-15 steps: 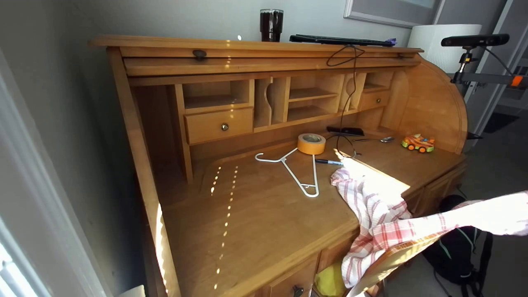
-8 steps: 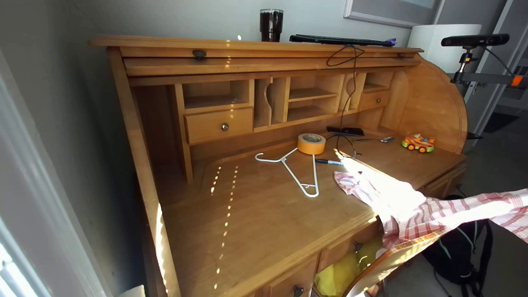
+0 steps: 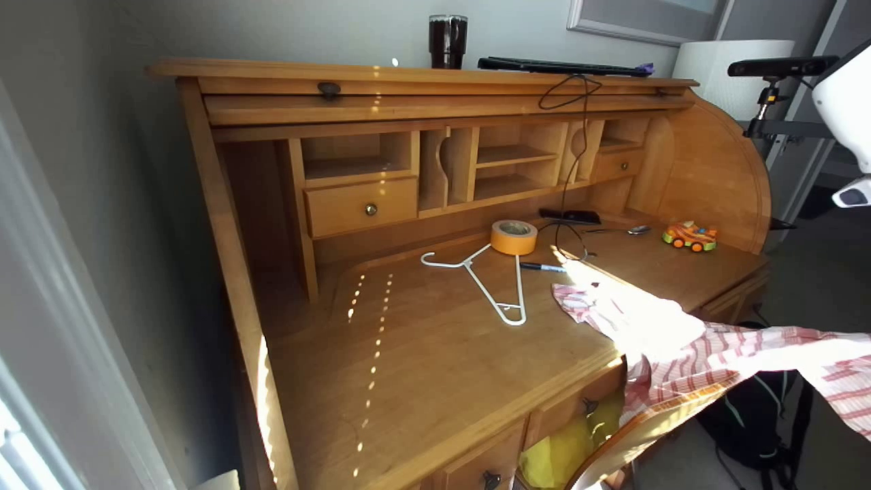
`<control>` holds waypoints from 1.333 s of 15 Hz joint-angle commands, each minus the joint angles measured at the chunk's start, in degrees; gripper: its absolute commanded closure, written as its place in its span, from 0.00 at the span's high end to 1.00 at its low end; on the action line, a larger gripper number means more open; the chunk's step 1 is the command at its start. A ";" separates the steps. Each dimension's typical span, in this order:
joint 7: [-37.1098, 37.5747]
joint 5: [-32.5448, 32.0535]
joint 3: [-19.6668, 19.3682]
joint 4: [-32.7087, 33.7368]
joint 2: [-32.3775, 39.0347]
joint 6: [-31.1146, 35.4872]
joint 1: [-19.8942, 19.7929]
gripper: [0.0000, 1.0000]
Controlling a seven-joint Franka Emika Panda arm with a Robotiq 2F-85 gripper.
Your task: Put the towel on the back rest of the chair.
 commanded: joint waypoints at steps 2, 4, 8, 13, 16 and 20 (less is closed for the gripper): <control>-1.56 -0.89 2.98 1.75 13.07 1.65 4.74 0.02; -1.63 -1.39 4.77 1.60 17.75 2.99 6.44 0.02; 0.56 -2.87 8.67 3.11 28.29 4.51 8.91 0.02; 6.65 1.80 11.28 6.31 36.61 10.31 10.09 0.02; 9.69 5.58 11.82 6.93 37.95 15.58 10.07 0.42; 10.19 13.60 12.12 5.51 33.78 20.41 9.81 0.72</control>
